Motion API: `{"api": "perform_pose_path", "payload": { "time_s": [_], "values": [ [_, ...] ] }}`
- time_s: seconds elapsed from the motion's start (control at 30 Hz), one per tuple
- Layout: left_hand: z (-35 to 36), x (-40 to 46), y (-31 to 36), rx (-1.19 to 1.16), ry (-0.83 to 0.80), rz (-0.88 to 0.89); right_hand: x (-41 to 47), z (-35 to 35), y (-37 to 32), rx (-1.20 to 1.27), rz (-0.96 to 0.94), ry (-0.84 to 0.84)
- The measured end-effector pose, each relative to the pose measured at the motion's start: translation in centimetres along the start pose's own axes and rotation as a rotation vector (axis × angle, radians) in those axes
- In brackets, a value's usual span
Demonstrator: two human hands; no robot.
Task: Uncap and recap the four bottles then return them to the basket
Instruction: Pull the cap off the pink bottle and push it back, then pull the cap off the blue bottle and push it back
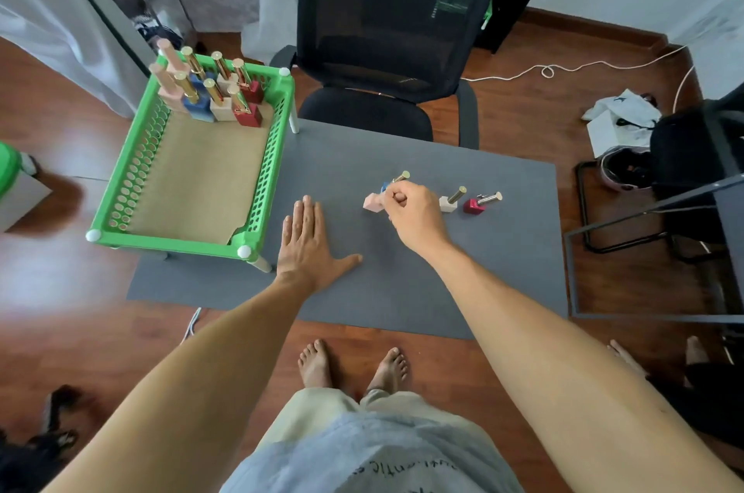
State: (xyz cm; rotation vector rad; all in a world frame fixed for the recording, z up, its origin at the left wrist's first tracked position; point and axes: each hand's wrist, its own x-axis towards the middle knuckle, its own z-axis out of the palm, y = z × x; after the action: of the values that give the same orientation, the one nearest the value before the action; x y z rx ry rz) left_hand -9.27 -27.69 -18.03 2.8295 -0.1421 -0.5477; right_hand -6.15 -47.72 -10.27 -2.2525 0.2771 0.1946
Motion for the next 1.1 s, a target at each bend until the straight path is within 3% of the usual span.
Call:
{"api": "perform_pose_path", "payload": {
  "time_s": [0.67,1.1],
  "values": [
    [1.9,-0.3,-1.0,-0.030,0.051,-0.005,4.6,3.3,-4.2,-0.225,-0.087,-0.066],
    [1.9,-0.2,-1.0,-0.033,0.051,-0.010,3.7,3.3,-3.7,-0.124,-0.109,-0.010]
  ]
}}
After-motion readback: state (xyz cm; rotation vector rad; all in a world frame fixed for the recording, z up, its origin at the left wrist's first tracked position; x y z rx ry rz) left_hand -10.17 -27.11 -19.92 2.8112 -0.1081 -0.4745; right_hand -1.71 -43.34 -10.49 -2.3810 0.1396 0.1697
